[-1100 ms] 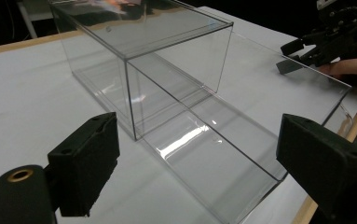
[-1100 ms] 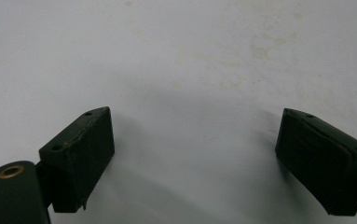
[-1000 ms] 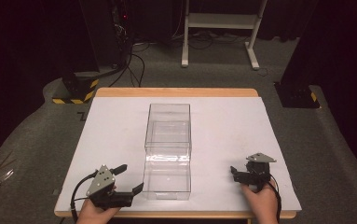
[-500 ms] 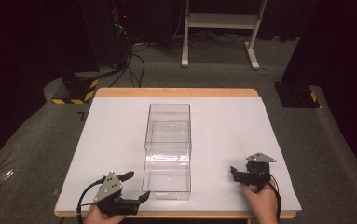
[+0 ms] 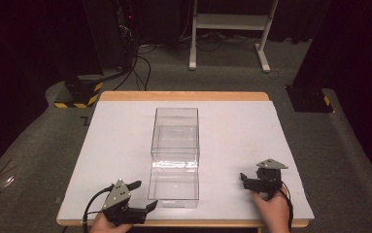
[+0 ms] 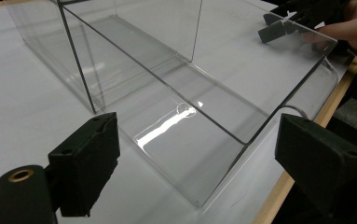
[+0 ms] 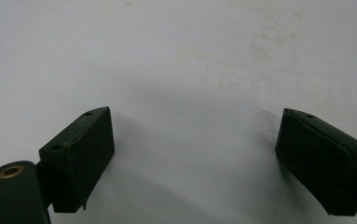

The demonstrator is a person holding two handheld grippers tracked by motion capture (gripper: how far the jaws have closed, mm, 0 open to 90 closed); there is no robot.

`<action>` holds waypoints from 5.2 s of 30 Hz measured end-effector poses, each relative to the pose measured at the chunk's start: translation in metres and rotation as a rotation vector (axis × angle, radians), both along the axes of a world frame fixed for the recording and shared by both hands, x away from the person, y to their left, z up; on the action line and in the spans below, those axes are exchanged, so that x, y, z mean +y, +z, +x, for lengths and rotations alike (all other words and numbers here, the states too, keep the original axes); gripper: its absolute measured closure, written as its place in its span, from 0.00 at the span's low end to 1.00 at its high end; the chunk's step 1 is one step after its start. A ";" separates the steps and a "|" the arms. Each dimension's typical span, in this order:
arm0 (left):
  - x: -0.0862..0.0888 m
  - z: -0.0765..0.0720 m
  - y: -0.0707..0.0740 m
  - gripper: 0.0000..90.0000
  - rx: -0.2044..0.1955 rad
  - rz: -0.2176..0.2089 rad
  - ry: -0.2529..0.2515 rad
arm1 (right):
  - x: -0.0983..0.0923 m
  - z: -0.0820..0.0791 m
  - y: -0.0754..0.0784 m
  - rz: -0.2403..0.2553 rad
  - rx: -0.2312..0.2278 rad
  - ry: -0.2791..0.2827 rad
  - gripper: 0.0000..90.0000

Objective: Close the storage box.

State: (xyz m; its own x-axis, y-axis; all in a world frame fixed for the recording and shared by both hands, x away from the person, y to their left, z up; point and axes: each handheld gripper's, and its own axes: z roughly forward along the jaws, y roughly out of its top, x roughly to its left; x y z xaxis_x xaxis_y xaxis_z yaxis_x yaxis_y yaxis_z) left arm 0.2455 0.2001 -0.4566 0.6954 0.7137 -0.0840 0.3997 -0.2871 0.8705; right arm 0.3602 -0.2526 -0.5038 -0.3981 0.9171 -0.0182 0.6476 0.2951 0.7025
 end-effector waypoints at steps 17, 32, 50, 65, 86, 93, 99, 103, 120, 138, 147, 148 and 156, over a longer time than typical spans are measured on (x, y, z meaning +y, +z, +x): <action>-0.010 0.008 -0.012 0.15 0.022 0.022 -0.010 | 0.000 0.000 0.000 0.000 0.000 0.000 0.13; -0.019 0.012 -0.015 0.18 0.037 0.019 -0.003 | 0.000 0.000 0.000 0.000 0.000 0.000 0.13; -0.021 0.021 -0.018 0.27 0.023 -0.014 0.034 | 0.000 0.000 0.000 0.000 0.001 0.000 0.13; -0.020 0.029 -0.015 0.29 0.011 -0.033 0.063 | 0.000 0.000 0.000 0.001 0.002 0.000 0.13; -0.020 0.048 -0.016 0.20 0.018 -0.024 0.135 | 0.000 0.000 0.000 0.000 0.001 0.000 0.13; -0.021 0.053 -0.016 0.18 0.019 -0.020 0.152 | 0.000 0.000 0.000 0.000 0.000 0.000 0.13; -0.021 0.057 -0.016 0.18 0.027 -0.021 0.163 | 0.000 0.000 0.000 0.000 0.000 0.000 0.13; -0.021 0.061 -0.016 0.17 0.028 -0.019 0.171 | 0.000 0.000 0.000 0.000 0.000 0.000 0.13; -0.023 0.080 -0.017 0.17 0.028 -0.016 0.205 | 0.000 0.000 0.000 0.000 0.000 0.000 0.13; -0.025 0.099 -0.018 0.18 0.036 -0.024 0.233 | 0.000 0.000 0.000 0.000 0.000 0.000 0.13; -0.026 0.109 -0.020 0.18 0.036 -0.017 0.248 | 0.000 0.000 0.000 0.001 0.000 0.000 0.13; -0.026 0.111 -0.021 0.18 0.040 -0.016 0.253 | 0.000 0.000 0.000 0.000 0.000 0.000 0.13; -0.027 0.120 -0.022 0.18 0.045 -0.015 0.263 | 0.000 0.000 0.000 0.001 0.000 0.000 0.13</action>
State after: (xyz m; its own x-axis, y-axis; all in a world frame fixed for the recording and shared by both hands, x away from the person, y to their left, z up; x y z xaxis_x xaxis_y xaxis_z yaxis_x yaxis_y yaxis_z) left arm 0.3658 0.1729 -0.4781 0.4815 0.8678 -0.1228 0.4976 -0.1554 0.8534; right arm 0.3603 -0.2527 -0.5038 -0.3984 0.9170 -0.0176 0.6478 0.2949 0.7025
